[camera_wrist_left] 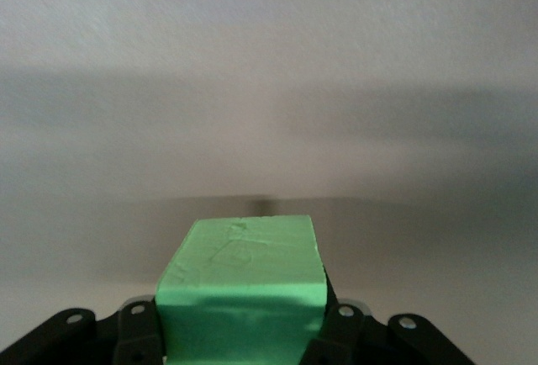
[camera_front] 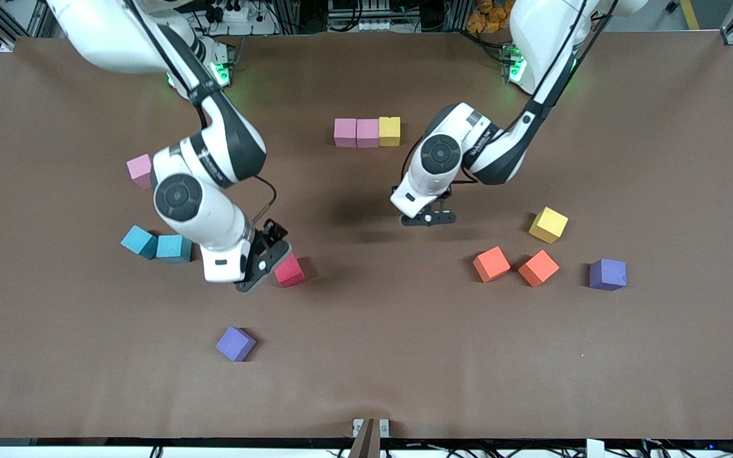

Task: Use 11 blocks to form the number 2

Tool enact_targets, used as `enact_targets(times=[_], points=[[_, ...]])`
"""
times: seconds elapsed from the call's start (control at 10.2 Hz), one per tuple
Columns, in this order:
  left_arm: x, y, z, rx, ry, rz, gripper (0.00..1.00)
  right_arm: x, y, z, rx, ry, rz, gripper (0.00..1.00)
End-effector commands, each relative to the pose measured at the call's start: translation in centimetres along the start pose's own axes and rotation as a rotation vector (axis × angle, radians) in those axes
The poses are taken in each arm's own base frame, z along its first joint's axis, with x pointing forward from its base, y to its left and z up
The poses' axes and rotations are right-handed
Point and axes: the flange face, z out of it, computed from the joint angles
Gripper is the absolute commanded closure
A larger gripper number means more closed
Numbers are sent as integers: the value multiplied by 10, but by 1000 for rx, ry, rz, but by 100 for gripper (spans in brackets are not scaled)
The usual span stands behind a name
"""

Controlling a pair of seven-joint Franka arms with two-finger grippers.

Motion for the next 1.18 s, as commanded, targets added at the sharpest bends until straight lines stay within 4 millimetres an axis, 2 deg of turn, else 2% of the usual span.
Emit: enact_targets(times=[0.0, 0.29, 0.49, 0.79, 1.08], points=[[-24, 14, 0, 4, 36, -9, 87, 18, -3, 24, -55, 9, 39, 0], [-68, 31, 16, 22, 27, 10, 87, 26, -19, 52, -64, 20, 29, 0], [-102, 36, 45, -12, 58, 60, 87, 25, -25, 66, -58, 1, 31, 0], [-113, 33, 52, -14, 63, 75, 87, 17, -12, 86, -53, -25, 92, 0], [-120, 32, 49, -12, 67, 57, 88, 16, -15, 97, -42, -39, 178, 0]])
